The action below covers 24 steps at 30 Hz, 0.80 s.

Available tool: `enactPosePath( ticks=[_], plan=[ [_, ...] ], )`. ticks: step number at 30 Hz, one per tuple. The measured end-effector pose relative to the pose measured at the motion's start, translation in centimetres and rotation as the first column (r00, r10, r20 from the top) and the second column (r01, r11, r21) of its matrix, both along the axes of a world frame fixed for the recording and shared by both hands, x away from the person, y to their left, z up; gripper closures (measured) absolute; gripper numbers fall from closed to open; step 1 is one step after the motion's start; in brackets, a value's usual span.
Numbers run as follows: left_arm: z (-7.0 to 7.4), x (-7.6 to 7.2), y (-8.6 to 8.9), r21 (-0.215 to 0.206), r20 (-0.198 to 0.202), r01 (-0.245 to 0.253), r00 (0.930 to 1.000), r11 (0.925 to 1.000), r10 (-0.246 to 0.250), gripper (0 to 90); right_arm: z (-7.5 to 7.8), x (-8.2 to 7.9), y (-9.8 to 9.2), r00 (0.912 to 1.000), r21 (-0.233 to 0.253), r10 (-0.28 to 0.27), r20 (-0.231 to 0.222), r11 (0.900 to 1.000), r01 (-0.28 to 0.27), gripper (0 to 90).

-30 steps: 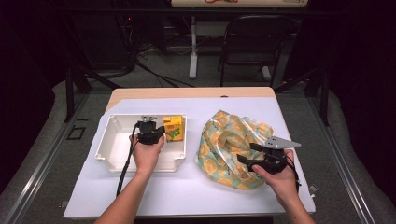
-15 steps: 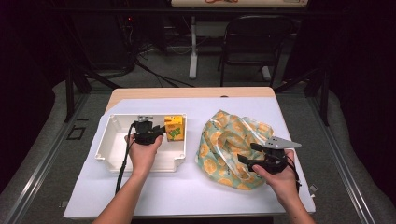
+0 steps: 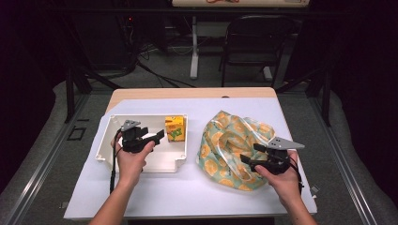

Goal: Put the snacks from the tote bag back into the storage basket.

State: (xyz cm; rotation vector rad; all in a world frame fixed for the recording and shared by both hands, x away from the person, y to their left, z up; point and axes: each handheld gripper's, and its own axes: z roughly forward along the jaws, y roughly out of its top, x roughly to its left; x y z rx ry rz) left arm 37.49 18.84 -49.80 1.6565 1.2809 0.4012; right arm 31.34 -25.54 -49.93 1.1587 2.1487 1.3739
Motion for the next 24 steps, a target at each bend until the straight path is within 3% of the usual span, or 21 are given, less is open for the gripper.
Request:
enactPosePath(
  ticks=[7,15,20,24],
  plan=[
    [0.7,-1.7,1.3,-0.009,0.019,0.027,0.9995,0.9996,-0.027,0.5,0.0,-0.3,-0.6,0.9997,0.002,-0.024,0.002,1.000,0.024,25.5],
    [0.3,-5.0,2.6,0.000,0.079,0.074,0.9941,0.9972,-0.074,0.1,-0.2,-1.0,-1.9,0.9982,0.022,-0.060,-0.001,0.998,0.060,22.7],
    [-0.2,-6.7,3.3,0.012,0.083,0.076,0.9936,0.9970,-0.077,0.1,-0.4,-1.7,-3.1,0.9962,0.044,-0.087,-0.005,0.995,0.088,21.5],
    [-0.5,-8.1,3.8,0.021,0.085,0.079,0.9931,0.9967,-0.080,0.1,-0.6,-2.3,-4.1,0.9940,0.030,-0.109,-0.007,0.994,0.110,20.6]
  ],
)
